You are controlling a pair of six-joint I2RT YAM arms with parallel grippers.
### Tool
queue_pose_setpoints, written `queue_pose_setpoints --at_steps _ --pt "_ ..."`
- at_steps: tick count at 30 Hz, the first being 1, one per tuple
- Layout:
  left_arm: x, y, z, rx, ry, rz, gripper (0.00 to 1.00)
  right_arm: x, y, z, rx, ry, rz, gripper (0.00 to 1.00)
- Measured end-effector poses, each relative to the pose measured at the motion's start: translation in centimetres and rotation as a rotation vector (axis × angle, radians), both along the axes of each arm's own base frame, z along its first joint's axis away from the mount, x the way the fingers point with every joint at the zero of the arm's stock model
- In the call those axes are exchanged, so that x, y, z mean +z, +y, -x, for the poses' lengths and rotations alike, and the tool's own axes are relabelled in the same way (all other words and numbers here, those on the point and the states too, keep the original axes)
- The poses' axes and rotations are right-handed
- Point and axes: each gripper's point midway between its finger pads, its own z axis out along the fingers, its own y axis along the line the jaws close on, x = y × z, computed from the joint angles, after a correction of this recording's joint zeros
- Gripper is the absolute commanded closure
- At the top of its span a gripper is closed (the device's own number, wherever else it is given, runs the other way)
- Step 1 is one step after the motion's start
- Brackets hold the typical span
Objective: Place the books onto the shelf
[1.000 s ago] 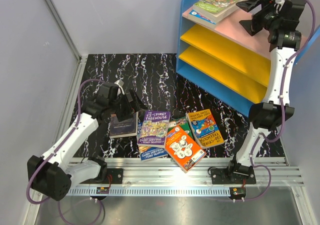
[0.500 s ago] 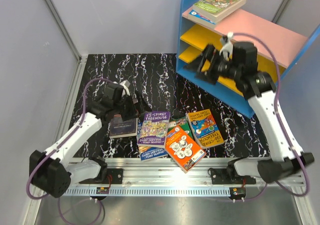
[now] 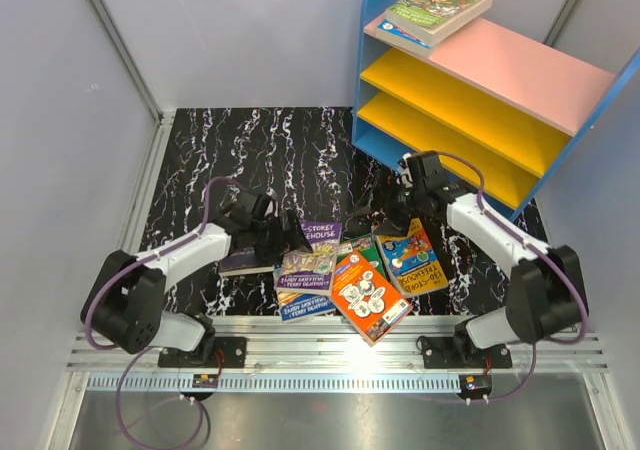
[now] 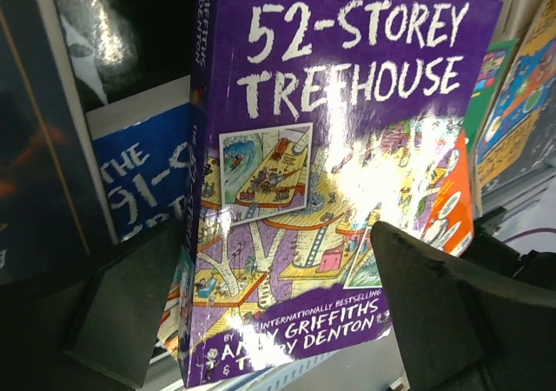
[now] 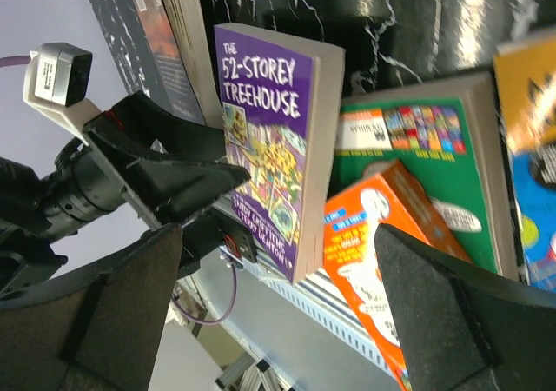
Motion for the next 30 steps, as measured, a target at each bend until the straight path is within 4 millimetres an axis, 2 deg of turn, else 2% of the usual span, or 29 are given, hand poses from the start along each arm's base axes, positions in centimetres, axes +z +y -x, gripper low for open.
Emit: queue_pose_setpoints --at_steps 4,7,14,18,19,20,22,23,26,27,29,30 --pt "0.1 -0.7 -0.6 0.000 -0.012 0.032 0.01 -2.1 1.8 -1.6 0.018 0.024 -0.050 0.02" --pt "0.1 -1.0 -0.8 -0.002 -0.016 0.049 0.01 -4.0 3.1 -2.0 0.034 0.052 -0.059 0.02" --pt "0.1 -1.5 -1.1 -0.010 -0.019 0.070 0.01 -8.8 6.2 -0.7 0.111 0.140 -0.035 0.04" --pt "0.1 -1.6 -1.1 -0.016 -0.019 0.079 0.01 -9.1 7.4 -0.4 0.143 0.156 -0.063 0.09" --pt "0.1 -1.7 -1.1 -0.017 -0.018 0.081 0.01 -9.2 7.5 -0.5 0.147 0.153 -0.069 0.12" --pt "0.1 -1.8 -1.1 -0.019 -0.018 0.085 0.01 -9.2 7.7 -0.5 0.150 0.154 -0.075 0.22" --pt "0.1 -1.9 -1.1 -0.022 -0.018 0.090 0.01 -9.5 7.8 -0.6 0.153 0.156 -0.081 0.33" --pt "0.1 -1.9 -1.1 -0.023 -0.016 0.091 0.01 -9.7 7.9 -0.6 0.151 0.159 -0.081 0.48" --pt "0.1 -1.9 -1.2 -0.025 -0.013 0.093 0.01 -10.4 7.7 -0.6 0.144 0.170 -0.068 0.68" --pt "0.2 -2.0 -1.2 -0.026 -0.011 0.092 0.01 -10.4 7.7 -0.5 0.144 0.174 -0.067 0.80" --pt "0.2 -2.0 -1.2 -0.028 -0.008 0.089 0.01 -10.1 7.7 -0.6 0.147 0.165 -0.074 0.87" --pt "0.3 -1.9 -1.2 -0.030 -0.007 0.084 0.01 -9.9 7.7 -0.6 0.147 0.160 -0.074 0.95"
